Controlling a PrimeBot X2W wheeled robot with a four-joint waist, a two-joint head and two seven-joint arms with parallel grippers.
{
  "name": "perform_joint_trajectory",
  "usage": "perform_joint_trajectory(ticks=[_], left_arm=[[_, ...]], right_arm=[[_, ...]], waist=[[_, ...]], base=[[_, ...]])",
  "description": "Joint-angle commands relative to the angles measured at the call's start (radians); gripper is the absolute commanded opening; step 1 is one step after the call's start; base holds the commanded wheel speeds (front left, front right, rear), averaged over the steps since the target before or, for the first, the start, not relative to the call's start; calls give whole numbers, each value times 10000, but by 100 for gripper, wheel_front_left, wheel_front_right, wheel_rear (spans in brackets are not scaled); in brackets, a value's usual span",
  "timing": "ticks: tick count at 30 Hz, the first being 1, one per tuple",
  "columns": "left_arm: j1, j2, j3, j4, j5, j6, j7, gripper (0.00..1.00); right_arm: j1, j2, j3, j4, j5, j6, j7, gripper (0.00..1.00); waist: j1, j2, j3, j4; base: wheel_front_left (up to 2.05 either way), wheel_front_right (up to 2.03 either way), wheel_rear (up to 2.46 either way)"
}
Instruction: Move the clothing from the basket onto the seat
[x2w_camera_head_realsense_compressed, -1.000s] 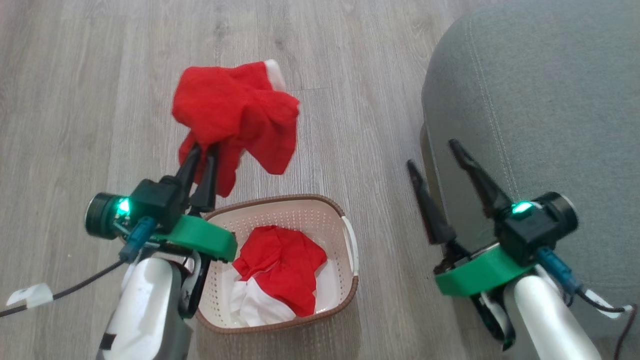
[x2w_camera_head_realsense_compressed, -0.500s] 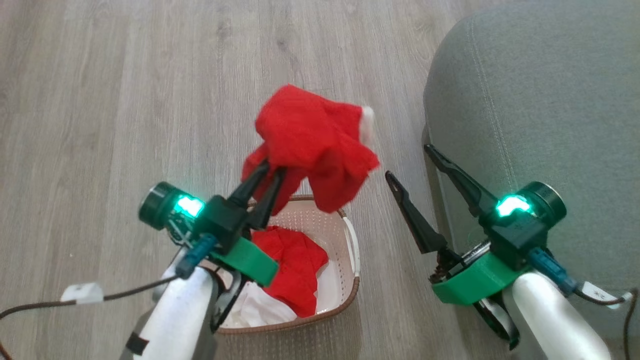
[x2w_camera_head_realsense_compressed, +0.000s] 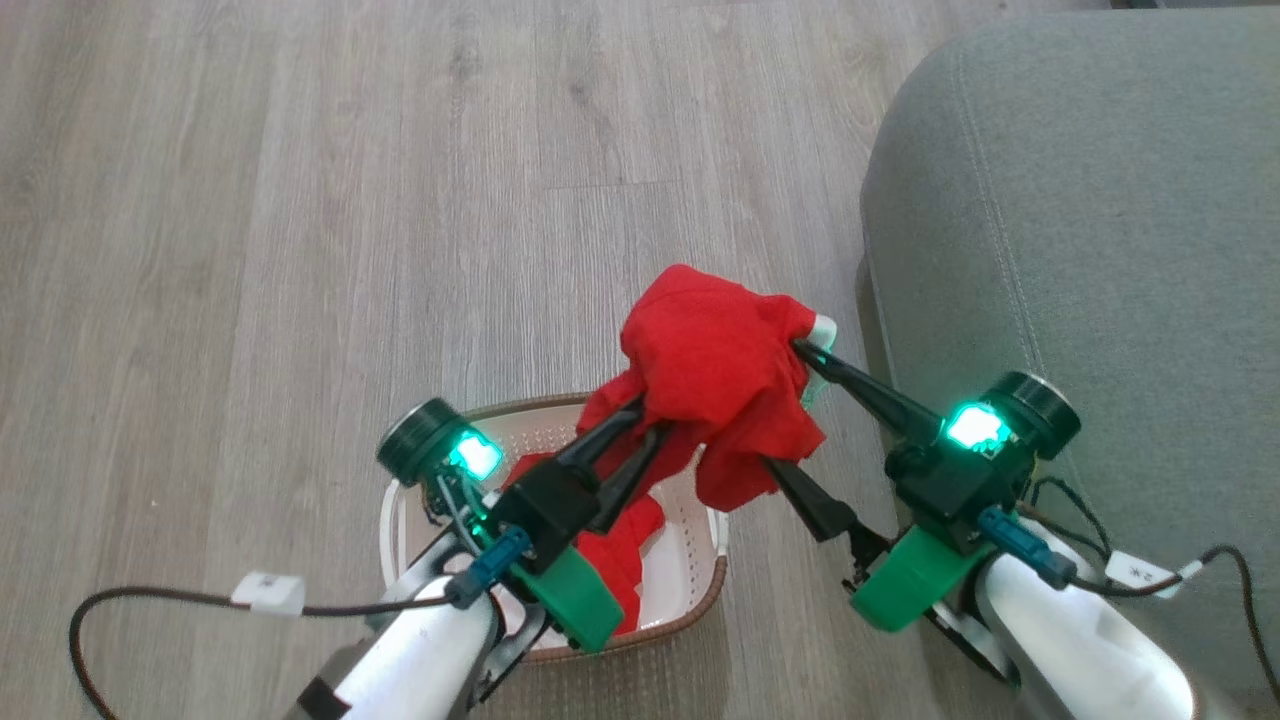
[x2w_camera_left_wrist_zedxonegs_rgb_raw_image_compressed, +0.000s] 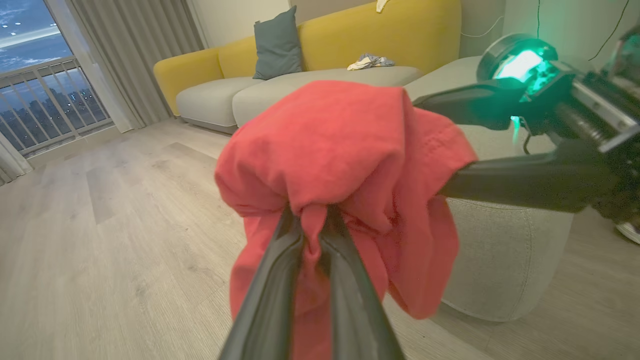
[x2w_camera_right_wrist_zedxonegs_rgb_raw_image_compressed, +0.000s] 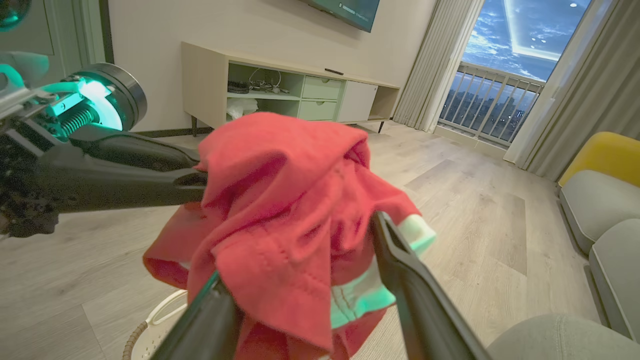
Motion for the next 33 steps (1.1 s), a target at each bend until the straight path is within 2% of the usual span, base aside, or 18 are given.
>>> perform_joint_trajectory(ticks=[1, 13, 14, 15, 16, 24, 25, 26, 27, 28, 29, 30, 33], left_arm=[[-724, 229, 5, -331, -123, -6, -126, 0], [-1132, 408, -1022, -324, -611, -8, -126, 0], [-1141, 412, -1068, -320, -647, -8, -126, 0], [-1149, 419, -1115, -311, -676, -8, -126, 0], [-1156, 427, -1157, -302, -703, -8, -126, 0], [-1136, 430, -1125, -282, -866, -9, -126, 0], [-1116, 397, -1061, -326, -863, -9, -126, 17], [-1085, 352, -971, -378, -843, -9, -126, 41], [-1047, 309, -881, -419, -818, -8, -126, 57], [-1001, 269, -795, -440, -791, -5, -126, 79], [-951, 227, -695, -440, -769, 11, -126, 96], [-906, 188, -581, -422, -747, 42, -126, 100], [-790, 112, -320, -331, -644, 78, -126, 100]], right_arm=[[-439, -118, 228, -172, -74, -2, -65, 100], [-928, 28, 614, 650, -382, -2, -65, 100], [-921, 74, 615, 718, -361, -2, -65, 93], [-915, 120, 608, 782, -313, -2, -65, 33], [-929, 156, 623, 796, -287, -2, -65, 0], [-865, 377, 365, 452, -148, -2, -65, 0], [-829, 417, 282, 392, -131, -2, -65, 0], [-793, 454, 199, 324, -129, -2, -65, 0], [-751, 496, 111, 255, -119, -2, -65, 0], [-701, 541, 15, 196, -100, -2, -65, 0], [-644, 582, -126, 157, -114, -2, -65, 0], [-586, 628, -303, 127, -159, -2, -65, 0], [-397, 833, -884, 7, -231, -2, -65, 0]], waist=[[0, 0, 42, 34], [0, 0, 80, 184], [0, 0, 79, 199], [0, 0, 76, 214], [0, 0, 75, 229], [0, 0, 66, 259], [0, 0, 63, 256], [0, 0, 60, 253], [0, 0, 56, 249], [0, 0, 47, 243], [0, 0, 31, 237], [0, 0, 22, 227], [0, 0, -15, 206]], base=[[0, 0, 0], [0, 0, 0], [0, 0, 0], [0, 0, 0], [0, 0, 0], [0, 0, 0], [0, 0, 0], [0, 0, 0], [0, 0, 0], [0, 0, 0], [0, 0, 0], [0, 0, 0], [0, 0, 0]])
